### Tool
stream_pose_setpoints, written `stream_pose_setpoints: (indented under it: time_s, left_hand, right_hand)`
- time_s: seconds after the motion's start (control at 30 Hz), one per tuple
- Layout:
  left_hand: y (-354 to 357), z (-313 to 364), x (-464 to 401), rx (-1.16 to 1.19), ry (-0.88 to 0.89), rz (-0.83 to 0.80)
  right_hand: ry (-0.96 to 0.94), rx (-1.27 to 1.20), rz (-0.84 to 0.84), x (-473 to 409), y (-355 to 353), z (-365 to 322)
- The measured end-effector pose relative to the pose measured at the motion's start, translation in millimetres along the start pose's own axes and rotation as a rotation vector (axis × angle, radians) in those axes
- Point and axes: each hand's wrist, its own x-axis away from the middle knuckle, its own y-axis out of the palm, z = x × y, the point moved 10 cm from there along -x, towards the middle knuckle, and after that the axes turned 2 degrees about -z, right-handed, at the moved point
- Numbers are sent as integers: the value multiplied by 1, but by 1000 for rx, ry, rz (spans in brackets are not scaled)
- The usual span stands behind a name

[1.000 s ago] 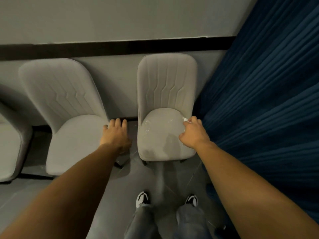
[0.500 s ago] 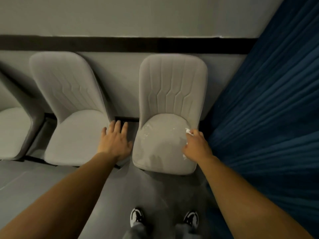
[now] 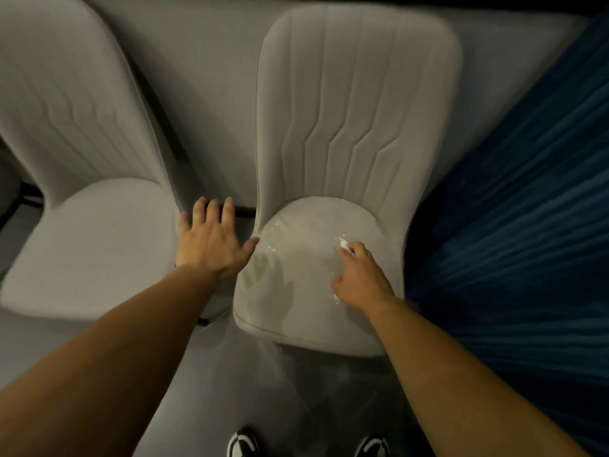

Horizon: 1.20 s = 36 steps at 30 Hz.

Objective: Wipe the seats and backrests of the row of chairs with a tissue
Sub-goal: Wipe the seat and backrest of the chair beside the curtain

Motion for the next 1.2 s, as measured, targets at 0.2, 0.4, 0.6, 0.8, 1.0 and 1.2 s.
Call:
stream_pose_setpoints:
  time_s: [0.2, 0.4, 0.6, 0.8, 1.0, 1.2]
  left_hand:
    - [66, 12, -57, -12, 31, 88]
    - [120, 22, -107, 25, 18, 146]
    - [146, 30, -157, 79, 2, 264]
    - [147, 32, -173, 429, -40, 489]
    - [181, 16, -203, 573, -182, 349]
    - [184, 19, -207, 541, -149, 466]
  right_hand:
    - [-19, 161, 69, -75, 75, 13]
    - [47, 262, 126, -141, 113, 38]
    - [31, 269, 209, -192, 103, 31]
    - [49, 252, 267, -222, 93, 32]
    - [51, 243, 303, -237, 88, 32]
    - [47, 240, 315, -242, 88, 34]
